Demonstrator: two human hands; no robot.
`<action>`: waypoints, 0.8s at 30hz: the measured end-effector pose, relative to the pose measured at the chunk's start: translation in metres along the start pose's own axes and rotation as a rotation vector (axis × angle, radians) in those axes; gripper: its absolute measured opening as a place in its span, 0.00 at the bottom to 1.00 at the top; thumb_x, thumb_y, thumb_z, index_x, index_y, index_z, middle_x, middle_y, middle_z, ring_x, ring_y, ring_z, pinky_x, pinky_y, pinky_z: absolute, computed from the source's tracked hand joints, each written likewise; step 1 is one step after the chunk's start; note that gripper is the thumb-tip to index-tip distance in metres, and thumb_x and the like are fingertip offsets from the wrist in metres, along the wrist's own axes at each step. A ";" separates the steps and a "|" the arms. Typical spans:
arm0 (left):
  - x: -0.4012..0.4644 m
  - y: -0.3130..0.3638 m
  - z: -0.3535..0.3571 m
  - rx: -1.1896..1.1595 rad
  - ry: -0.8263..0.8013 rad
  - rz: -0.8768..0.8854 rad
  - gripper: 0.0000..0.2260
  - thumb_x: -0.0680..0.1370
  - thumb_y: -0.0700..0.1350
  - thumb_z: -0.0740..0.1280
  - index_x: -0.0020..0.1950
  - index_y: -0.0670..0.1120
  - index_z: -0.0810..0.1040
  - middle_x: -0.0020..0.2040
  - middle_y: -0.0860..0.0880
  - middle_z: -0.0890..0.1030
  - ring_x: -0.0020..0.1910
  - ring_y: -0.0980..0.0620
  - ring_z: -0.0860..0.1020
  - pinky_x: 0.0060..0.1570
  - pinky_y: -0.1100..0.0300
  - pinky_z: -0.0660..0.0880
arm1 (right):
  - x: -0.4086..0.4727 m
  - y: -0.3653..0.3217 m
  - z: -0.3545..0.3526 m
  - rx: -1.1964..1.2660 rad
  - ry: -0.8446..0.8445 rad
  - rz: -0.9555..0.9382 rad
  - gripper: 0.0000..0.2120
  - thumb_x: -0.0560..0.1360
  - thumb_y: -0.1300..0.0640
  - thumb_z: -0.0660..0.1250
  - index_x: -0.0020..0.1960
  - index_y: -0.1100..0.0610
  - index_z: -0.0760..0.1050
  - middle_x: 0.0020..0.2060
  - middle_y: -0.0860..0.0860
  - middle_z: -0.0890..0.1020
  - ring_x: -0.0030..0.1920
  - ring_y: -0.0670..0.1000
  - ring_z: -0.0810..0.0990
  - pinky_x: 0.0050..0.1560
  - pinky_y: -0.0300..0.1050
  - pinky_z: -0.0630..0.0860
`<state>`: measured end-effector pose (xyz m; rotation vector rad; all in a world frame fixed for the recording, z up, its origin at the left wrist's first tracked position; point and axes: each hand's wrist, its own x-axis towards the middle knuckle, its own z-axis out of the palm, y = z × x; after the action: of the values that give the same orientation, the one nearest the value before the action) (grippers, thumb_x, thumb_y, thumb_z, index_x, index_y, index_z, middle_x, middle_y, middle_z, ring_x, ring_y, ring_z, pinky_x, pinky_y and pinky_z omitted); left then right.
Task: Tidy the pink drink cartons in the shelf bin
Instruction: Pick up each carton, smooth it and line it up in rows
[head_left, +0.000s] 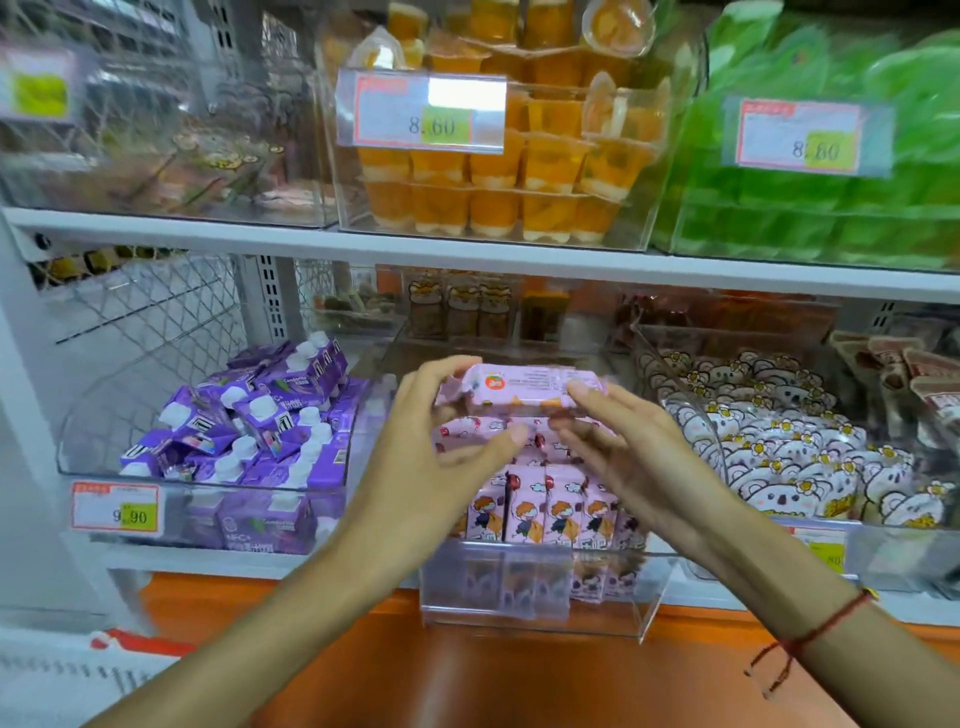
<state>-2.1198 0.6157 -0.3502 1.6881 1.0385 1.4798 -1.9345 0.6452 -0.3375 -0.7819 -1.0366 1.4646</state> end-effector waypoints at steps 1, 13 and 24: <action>-0.001 0.000 0.002 0.018 0.009 0.023 0.19 0.71 0.52 0.71 0.60 0.59 0.72 0.60 0.57 0.77 0.59 0.61 0.77 0.48 0.66 0.78 | 0.000 0.001 -0.001 -0.013 -0.006 0.013 0.15 0.68 0.56 0.72 0.52 0.60 0.76 0.40 0.52 0.84 0.42 0.46 0.84 0.46 0.35 0.79; 0.047 -0.009 -0.019 0.352 0.211 0.152 0.14 0.72 0.47 0.74 0.47 0.58 0.69 0.45 0.57 0.79 0.43 0.64 0.79 0.38 0.71 0.73 | 0.006 0.030 -0.009 -1.601 -0.297 -0.462 0.22 0.79 0.42 0.58 0.70 0.48 0.65 0.63 0.42 0.72 0.63 0.43 0.68 0.59 0.40 0.66; 0.143 -0.047 0.010 0.876 -0.147 0.083 0.13 0.76 0.50 0.70 0.52 0.48 0.69 0.41 0.53 0.74 0.40 0.51 0.74 0.36 0.61 0.68 | 0.013 0.033 -0.016 -1.659 -0.378 -0.423 0.21 0.80 0.43 0.55 0.72 0.46 0.64 0.68 0.45 0.70 0.68 0.46 0.64 0.64 0.44 0.65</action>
<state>-2.1101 0.7644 -0.3256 2.3965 1.6916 0.9545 -1.9353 0.6613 -0.3731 -1.2394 -2.5357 0.0829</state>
